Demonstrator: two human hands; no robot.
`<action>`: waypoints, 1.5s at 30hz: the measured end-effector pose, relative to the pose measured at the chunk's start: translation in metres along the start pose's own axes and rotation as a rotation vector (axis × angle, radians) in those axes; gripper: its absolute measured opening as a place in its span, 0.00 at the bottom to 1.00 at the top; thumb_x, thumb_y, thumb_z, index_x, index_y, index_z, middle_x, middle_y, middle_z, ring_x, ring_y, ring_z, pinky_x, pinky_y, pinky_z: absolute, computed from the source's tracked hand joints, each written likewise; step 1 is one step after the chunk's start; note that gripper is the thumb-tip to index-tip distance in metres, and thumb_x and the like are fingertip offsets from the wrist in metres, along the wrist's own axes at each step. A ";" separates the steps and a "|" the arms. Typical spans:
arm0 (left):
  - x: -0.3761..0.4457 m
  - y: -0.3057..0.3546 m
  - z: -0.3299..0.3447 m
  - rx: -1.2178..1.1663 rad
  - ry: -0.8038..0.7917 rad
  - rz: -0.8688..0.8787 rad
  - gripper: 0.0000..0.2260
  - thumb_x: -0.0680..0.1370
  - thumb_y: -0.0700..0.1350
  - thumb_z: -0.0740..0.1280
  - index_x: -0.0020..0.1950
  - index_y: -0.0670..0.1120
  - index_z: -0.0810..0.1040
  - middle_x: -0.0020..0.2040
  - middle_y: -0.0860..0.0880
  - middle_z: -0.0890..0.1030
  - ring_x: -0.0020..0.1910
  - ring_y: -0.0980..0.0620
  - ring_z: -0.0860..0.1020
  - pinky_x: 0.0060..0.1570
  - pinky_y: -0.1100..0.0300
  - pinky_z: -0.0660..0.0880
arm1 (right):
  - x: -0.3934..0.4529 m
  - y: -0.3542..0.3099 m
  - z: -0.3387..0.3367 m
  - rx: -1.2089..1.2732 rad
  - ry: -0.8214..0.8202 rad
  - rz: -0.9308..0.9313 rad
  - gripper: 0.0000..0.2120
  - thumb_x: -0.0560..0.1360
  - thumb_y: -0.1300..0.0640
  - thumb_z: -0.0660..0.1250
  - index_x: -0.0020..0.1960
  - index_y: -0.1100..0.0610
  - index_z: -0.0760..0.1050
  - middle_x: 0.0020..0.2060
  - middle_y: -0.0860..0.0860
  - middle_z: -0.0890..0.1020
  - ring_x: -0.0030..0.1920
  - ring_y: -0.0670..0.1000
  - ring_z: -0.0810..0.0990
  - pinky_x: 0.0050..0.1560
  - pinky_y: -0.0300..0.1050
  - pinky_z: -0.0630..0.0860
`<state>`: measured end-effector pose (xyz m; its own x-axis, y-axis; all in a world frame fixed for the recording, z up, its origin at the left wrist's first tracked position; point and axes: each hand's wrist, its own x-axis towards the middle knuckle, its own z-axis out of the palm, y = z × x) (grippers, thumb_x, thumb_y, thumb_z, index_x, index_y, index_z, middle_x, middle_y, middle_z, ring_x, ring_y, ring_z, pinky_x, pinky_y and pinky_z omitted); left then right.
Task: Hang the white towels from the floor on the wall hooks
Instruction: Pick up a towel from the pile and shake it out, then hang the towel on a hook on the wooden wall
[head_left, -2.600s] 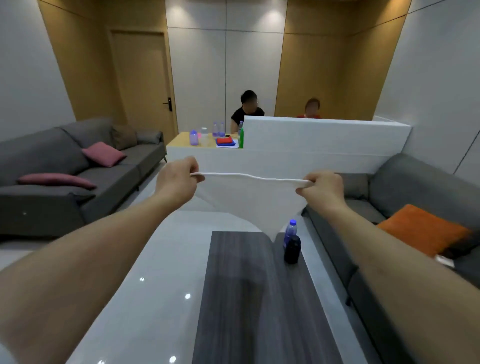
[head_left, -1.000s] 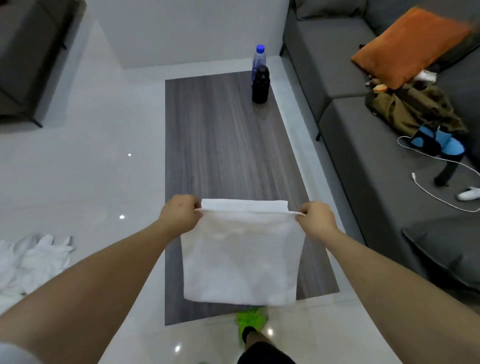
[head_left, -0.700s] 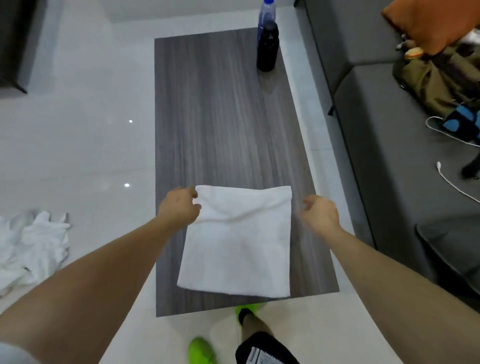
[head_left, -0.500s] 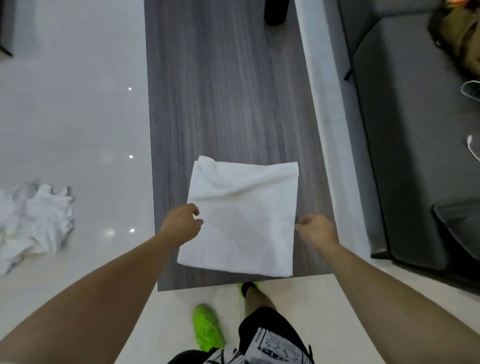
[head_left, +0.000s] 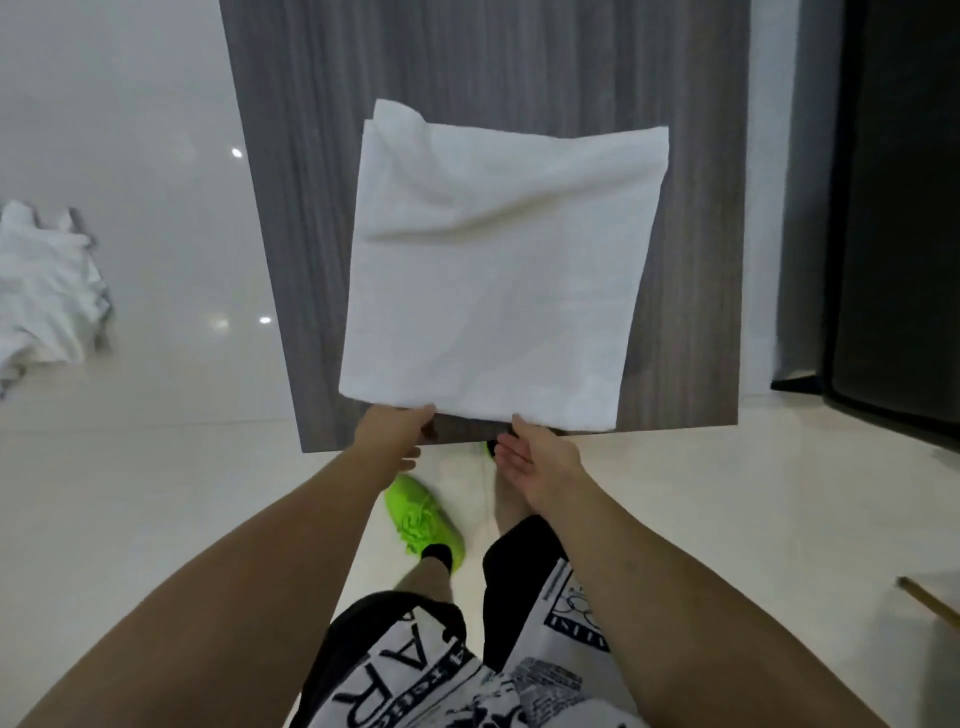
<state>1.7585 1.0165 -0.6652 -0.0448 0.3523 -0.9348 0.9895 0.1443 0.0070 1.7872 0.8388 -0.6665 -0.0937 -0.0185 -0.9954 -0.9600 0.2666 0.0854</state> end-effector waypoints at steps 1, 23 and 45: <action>0.005 0.001 0.000 -0.121 -0.033 -0.039 0.12 0.76 0.50 0.72 0.51 0.42 0.79 0.46 0.42 0.82 0.37 0.46 0.79 0.42 0.53 0.79 | 0.004 -0.001 0.003 0.042 -0.010 -0.001 0.08 0.77 0.59 0.70 0.52 0.63 0.77 0.44 0.59 0.81 0.40 0.53 0.79 0.58 0.51 0.78; -0.194 0.090 -0.139 -0.635 -0.028 0.652 0.13 0.73 0.34 0.72 0.56 0.39 0.76 0.49 0.37 0.82 0.36 0.44 0.85 0.36 0.54 0.82 | -0.235 -0.033 0.102 0.177 0.085 -0.878 0.14 0.71 0.69 0.70 0.53 0.58 0.74 0.48 0.60 0.82 0.37 0.56 0.82 0.35 0.46 0.82; -0.392 -0.135 -0.504 -0.229 1.084 1.271 0.06 0.73 0.53 0.72 0.45 0.52 0.84 0.43 0.52 0.83 0.48 0.50 0.78 0.46 0.61 0.70 | -0.539 0.202 0.268 -1.186 0.113 -2.290 0.07 0.76 0.52 0.67 0.51 0.52 0.81 0.46 0.52 0.79 0.48 0.55 0.77 0.47 0.46 0.74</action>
<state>1.5731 1.3252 -0.1209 0.5455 0.7569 0.3599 0.4358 -0.6229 0.6496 1.7143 1.1609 -0.1245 0.7239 0.5756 0.3803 0.6855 -0.5374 -0.4913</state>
